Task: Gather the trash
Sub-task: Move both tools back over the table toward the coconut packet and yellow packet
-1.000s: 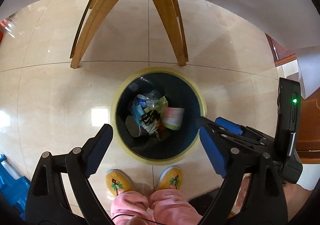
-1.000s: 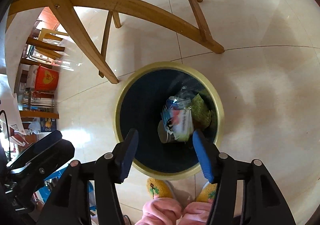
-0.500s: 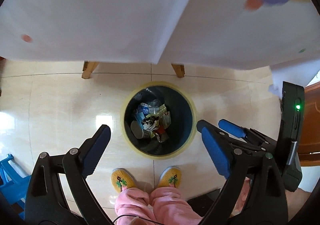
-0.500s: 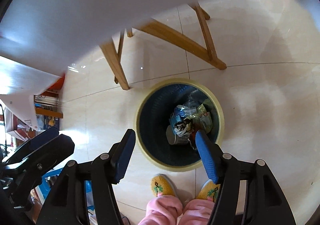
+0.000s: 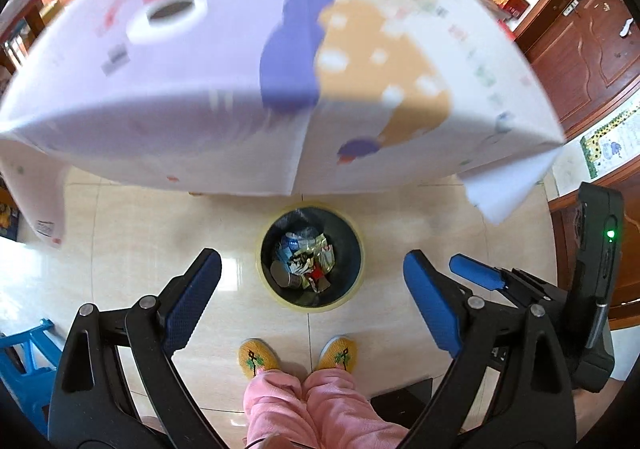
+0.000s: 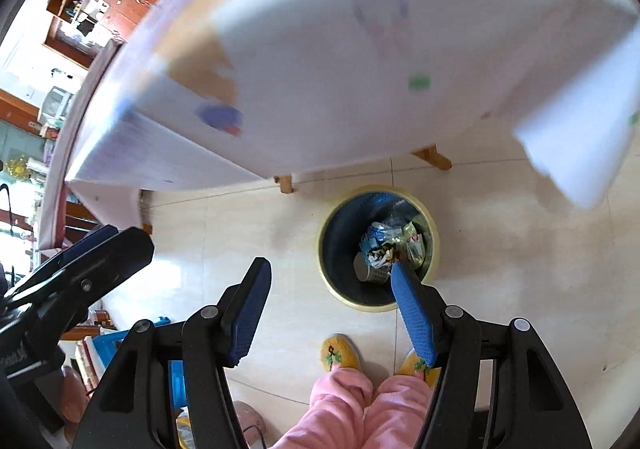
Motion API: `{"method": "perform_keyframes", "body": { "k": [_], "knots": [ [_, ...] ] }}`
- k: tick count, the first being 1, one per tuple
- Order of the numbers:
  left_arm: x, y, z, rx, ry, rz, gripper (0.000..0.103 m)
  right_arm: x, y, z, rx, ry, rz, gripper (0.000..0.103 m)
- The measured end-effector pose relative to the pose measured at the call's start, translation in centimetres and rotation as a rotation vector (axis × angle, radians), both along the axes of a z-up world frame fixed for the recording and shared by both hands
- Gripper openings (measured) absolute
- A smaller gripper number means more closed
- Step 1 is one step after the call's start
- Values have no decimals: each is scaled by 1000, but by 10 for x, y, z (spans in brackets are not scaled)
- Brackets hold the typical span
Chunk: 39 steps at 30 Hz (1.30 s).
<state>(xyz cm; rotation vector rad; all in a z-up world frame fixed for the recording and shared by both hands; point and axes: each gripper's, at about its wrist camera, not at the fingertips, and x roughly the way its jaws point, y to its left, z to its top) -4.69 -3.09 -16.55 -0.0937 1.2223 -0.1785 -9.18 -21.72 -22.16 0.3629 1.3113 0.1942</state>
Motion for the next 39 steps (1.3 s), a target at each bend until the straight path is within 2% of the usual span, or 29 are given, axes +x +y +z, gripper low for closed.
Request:
{"method": "perform_keyframes", "body": {
  "k": [10, 18, 24, 32, 39],
  "knots": [
    [-27, -2, 119, 41, -97, 19, 91, -22, -9, 124, -8, -95, 62, 64],
    [-47, 7, 207, 78, -189, 64, 91, -39, -19, 223, -9, -257, 88, 68],
    [-53, 9, 266, 107, -289, 86, 91, -38, -29, 282, -22, -401, 98, 70],
    [-51, 8, 311, 92, -368, 136, 91, -25, -42, 325, -19, -507, 100, 71],
    [-33, 26, 322, 95, -369, 220, 91, -3, -39, 333, -21, -536, 122, 71]
  ]
}}
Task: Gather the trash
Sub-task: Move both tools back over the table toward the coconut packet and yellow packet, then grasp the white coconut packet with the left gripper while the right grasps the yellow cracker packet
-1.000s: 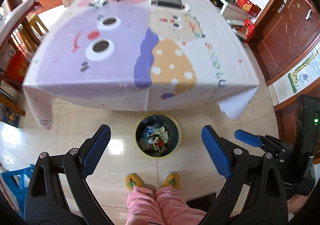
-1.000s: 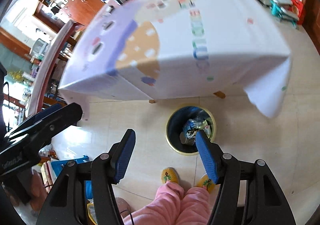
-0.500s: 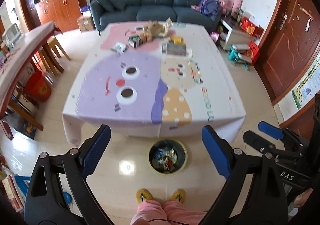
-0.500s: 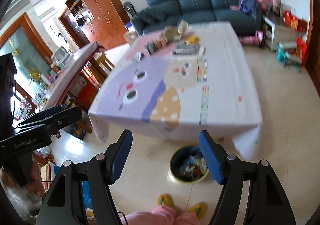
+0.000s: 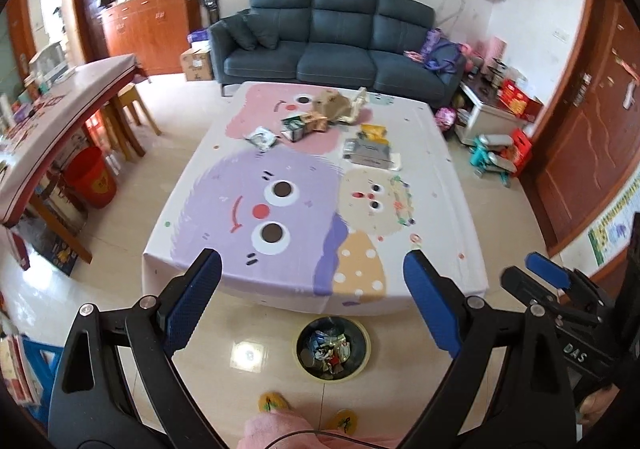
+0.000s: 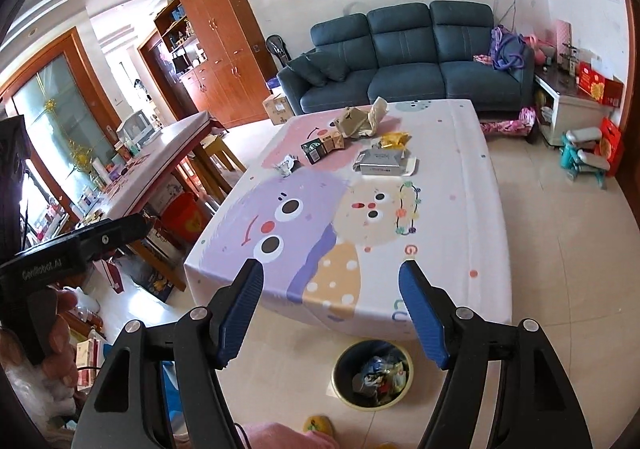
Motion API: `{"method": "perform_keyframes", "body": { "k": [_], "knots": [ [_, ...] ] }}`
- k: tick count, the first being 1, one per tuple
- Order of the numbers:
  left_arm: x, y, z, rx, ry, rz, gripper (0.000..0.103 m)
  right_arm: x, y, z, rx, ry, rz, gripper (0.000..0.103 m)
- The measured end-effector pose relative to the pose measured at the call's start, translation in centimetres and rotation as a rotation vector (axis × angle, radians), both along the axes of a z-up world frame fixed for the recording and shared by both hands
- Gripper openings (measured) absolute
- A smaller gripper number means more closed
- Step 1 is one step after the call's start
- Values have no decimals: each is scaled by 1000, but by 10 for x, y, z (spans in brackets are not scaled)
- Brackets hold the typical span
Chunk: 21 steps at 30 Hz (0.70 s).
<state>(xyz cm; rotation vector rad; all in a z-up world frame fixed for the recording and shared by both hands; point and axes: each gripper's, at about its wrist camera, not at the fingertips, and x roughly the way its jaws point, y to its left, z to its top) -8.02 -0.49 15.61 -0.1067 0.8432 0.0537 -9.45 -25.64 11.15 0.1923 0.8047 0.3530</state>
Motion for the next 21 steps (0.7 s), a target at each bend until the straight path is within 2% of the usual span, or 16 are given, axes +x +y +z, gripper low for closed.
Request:
{"method": "perform_keyframes", "body": {
  "k": [5, 10, 15, 21],
  "knots": [
    [34, 25, -22, -29, 61, 44, 90, 24, 9, -7, -11, 7, 5, 72],
    [94, 64, -58, -126, 113, 84, 90, 71, 23, -24, -39, 29, -14, 72],
    [191, 110, -99, -209, 167, 106, 90, 147, 41, -43, -61, 67, -64, 72],
    [330, 153, -150, -243, 262, 111, 90, 282, 66, -73, -59, 176, -170, 72]
  ]
}}
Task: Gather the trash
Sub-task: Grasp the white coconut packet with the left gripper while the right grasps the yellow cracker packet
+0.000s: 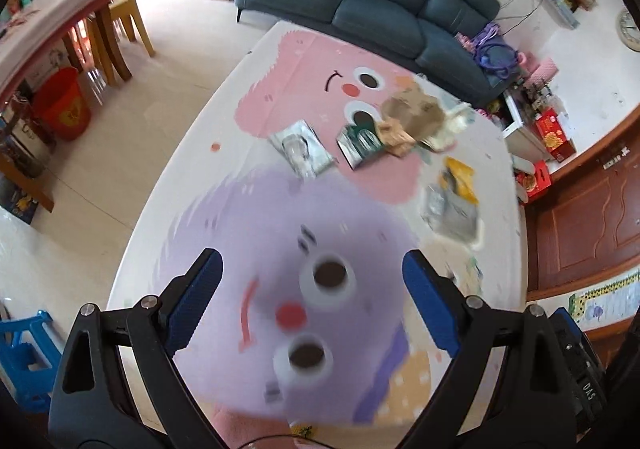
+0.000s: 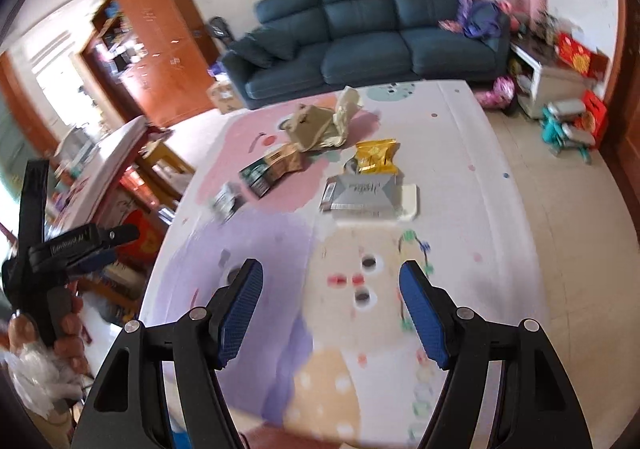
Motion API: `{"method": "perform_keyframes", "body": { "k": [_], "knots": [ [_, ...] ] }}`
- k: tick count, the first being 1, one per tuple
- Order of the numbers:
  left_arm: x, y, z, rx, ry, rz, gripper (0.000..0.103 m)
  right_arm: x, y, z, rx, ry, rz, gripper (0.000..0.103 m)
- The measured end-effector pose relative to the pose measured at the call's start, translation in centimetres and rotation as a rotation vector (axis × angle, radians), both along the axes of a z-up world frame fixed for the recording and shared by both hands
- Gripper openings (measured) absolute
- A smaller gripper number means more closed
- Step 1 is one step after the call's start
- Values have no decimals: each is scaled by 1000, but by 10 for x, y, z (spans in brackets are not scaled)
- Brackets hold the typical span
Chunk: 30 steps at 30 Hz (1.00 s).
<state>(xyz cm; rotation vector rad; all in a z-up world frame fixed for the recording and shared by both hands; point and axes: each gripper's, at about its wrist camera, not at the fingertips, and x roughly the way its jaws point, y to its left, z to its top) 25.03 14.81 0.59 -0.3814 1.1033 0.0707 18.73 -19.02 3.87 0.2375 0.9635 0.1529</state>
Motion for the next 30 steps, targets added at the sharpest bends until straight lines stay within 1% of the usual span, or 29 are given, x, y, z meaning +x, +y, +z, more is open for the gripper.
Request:
{"method": "perform_keyframes", "body": {
  "k": [3, 6, 9, 11, 14, 20, 26, 27, 28, 29, 30],
  "knots": [
    [66, 15, -33, -19, 62, -3, 90, 63, 11, -16, -25, 23, -44, 72],
    [120, 32, -71, -53, 128, 13, 90, 124, 18, -36, -41, 47, -96, 72],
    [154, 44, -101, -88, 186, 35, 90, 173, 22, -53, -51, 72, -124, 72],
    [173, 48, -120, -111, 226, 52, 90, 195, 24, -64, -71, 89, -132, 72],
    [185, 44, -137, -88, 264, 58, 90, 225, 24, -84, -92, 121, -145, 72],
    [204, 30, -164, -46, 343, 27, 90, 271, 17, -126, -135, 199, -154, 72],
    [214, 15, -169, 13, 334, -8, 89, 304, 19, -170, -143, 281, -129, 72],
    [215, 13, -169, 21, 334, -12, 88, 306, 20, -176, -143, 291, -124, 72],
    [215, 12, -169, 31, 332, -12, 84, 309, 21, -182, -149, 304, -119, 70],
    [215, 12, -168, 42, 330, -10, 81, 312, 23, -187, -156, 312, -115, 65],
    [213, 11, -167, 52, 328, -9, 74, 316, 25, -193, -164, 325, -100, 52]
  ]
}}
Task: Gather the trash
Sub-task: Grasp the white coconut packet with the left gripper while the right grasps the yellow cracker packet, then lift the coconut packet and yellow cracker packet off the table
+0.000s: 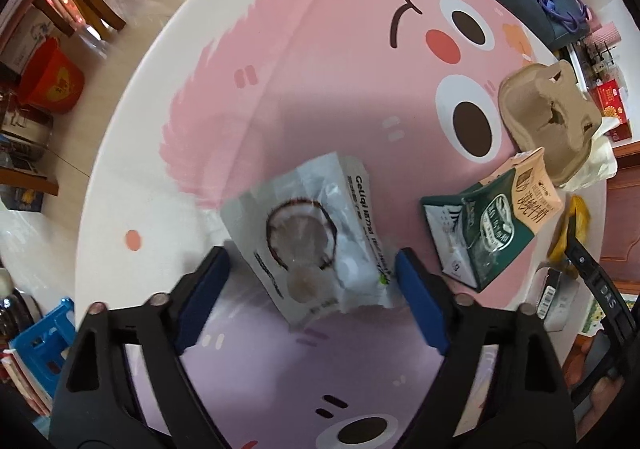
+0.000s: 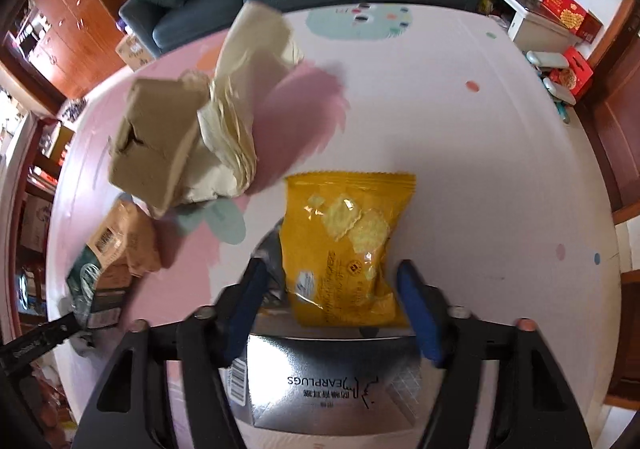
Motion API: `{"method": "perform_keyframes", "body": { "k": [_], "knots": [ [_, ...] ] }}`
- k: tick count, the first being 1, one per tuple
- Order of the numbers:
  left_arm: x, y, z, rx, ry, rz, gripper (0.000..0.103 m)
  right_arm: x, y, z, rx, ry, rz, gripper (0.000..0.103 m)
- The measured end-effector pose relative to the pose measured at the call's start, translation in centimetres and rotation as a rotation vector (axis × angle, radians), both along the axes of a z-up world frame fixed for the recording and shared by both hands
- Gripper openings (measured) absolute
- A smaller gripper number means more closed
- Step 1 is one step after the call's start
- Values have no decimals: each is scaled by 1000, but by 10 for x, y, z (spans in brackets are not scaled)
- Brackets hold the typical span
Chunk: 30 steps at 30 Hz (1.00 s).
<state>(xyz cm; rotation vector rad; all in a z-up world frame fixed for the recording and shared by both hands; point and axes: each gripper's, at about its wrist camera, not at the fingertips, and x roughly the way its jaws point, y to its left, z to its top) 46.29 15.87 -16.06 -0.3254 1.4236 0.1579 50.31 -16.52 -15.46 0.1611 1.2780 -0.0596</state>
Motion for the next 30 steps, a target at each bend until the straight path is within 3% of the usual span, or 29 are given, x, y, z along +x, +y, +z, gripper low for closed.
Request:
{"method": "perform_keyframes", "body": {
  "k": [2, 3, 4, 6, 7, 12, 20, 26, 30],
  "knots": [
    [-3, 0, 3, 25, -7, -1, 61, 4, 4, -5, -40, -6, 25, 45],
    [-4, -1, 6, 32, -17, -3, 47, 4, 3, -6, -50, -8, 33, 44],
    [-6, 1, 8, 22, -29, -7, 33, 5, 3, -7, -49, -9, 35, 43],
    [-9, 4, 9, -32, -37, -3, 23, 6, 2, -9, -34, -16, 36, 42],
    [-11, 5, 8, -44, -37, 2, 10, 6, 1, -8, -34, -30, 33, 41],
    [-19, 1, 14, -60, -48, -12, 9, -1, -9, 9, 7, -101, 0, 40],
    [-52, -22, 50, -42, -110, -83, 9, -30, -19, 58, 71, -185, 15, 40],
    [-92, -26, 78, -53, -153, -127, 9, -97, -3, 105, 117, -232, 51, 40],
    [-140, -43, 107, -61, -190, -159, 9, -145, 3, 125, 133, -255, 90, 40]
  ]
}}
